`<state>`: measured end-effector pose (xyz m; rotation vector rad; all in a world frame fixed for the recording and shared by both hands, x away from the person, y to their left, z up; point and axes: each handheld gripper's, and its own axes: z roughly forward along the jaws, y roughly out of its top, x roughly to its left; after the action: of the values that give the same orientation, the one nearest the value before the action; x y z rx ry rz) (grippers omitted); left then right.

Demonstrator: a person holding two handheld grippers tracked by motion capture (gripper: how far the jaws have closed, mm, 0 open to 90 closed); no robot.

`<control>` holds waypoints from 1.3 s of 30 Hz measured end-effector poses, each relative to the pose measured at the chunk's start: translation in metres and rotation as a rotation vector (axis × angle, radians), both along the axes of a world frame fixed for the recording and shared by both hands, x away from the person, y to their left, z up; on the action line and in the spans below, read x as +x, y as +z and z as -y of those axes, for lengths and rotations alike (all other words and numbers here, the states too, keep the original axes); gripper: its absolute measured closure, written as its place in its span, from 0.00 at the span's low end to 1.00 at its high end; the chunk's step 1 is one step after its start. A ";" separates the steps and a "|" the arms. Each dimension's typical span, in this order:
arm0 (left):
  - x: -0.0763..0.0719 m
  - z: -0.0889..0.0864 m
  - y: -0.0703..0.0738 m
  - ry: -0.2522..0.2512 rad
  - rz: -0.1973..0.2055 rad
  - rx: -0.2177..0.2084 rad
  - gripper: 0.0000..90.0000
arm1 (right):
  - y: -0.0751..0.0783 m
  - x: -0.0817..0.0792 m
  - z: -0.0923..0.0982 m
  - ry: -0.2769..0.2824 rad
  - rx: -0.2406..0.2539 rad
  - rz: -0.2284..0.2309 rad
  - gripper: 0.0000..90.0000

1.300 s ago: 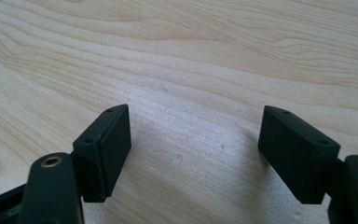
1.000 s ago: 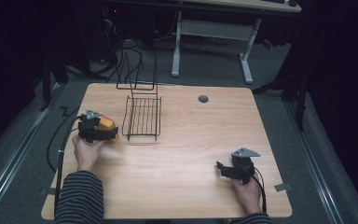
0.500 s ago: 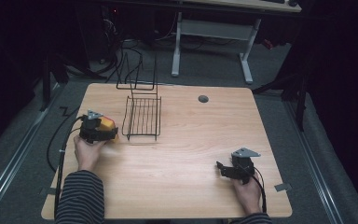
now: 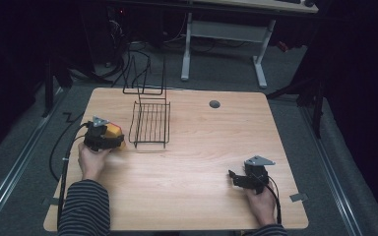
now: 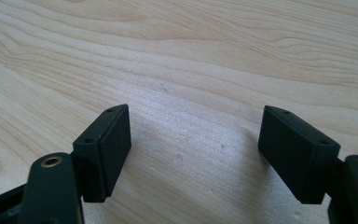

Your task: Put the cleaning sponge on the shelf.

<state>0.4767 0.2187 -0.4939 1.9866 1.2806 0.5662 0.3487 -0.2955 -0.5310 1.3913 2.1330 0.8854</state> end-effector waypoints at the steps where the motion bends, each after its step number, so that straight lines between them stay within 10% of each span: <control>1: 0.000 0.000 0.000 -0.002 0.000 0.001 0.25 | 0.000 0.000 0.000 0.001 -0.001 0.001 0.29; 39: -0.039 -0.001 0.049 -0.056 0.070 -0.115 0.26 | 0.000 0.000 0.000 0.001 0.000 0.000 0.29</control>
<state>0.4374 0.2194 -0.4447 1.8854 1.1842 0.5190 0.3487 -0.2955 -0.5310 1.3909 2.1337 0.8858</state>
